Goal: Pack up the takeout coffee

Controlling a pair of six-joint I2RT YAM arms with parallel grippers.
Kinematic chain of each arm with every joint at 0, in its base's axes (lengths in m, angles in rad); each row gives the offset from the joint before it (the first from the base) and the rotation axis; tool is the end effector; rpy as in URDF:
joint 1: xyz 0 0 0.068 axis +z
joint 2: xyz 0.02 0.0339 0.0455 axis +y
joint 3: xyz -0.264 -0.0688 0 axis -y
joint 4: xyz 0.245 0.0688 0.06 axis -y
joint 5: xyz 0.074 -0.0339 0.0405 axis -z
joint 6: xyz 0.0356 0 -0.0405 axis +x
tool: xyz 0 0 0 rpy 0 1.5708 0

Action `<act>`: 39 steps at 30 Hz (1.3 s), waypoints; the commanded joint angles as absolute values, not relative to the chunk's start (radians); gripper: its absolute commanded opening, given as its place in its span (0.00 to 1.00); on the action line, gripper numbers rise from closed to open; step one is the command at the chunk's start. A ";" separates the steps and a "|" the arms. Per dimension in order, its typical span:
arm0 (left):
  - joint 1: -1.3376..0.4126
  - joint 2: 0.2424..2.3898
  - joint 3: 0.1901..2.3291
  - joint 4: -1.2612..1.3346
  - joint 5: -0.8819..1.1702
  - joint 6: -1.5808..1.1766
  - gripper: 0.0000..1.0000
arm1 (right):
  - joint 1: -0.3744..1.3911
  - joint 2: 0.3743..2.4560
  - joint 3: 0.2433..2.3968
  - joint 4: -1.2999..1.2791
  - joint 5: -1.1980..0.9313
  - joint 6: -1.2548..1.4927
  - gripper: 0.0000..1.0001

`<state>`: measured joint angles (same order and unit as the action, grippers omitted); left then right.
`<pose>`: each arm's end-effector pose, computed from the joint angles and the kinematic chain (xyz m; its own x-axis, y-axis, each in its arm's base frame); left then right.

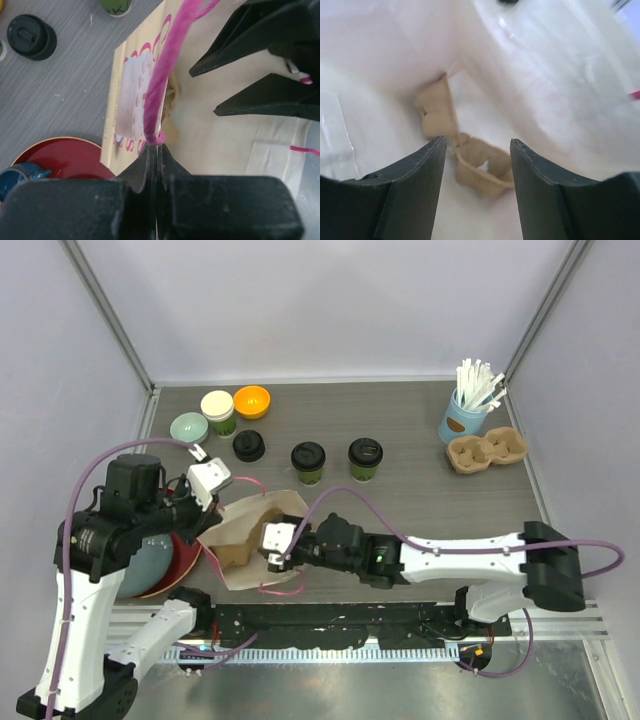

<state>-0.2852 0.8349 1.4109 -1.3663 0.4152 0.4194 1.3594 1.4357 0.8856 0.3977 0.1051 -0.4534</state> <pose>0.0829 -0.0393 0.4172 -0.4070 0.5076 -0.7594 0.7616 0.6476 0.0247 0.0735 0.3246 0.2816 0.3877 -0.2692 -0.8816 -0.8685 0.2137 -0.4473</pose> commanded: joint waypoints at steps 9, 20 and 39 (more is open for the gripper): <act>-0.282 0.920 1.451 -1.551 0.690 0.408 0.00 | 1.362 1.157 1.123 0.009 0.080 -0.189 0.80; -0.282 0.980 1.384 -1.497 0.670 0.420 0.00 | 1.356 1.164 1.250 -0.110 0.212 -0.094 0.80; -0.279 1.009 1.325 -1.375 0.520 0.381 0.00 | 1.168 1.190 1.315 -0.236 0.226 0.041 0.80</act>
<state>-0.2848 1.0203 1.3529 -1.3388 0.6147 0.4198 1.2530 1.1992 1.2694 -0.2192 0.2211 -0.0559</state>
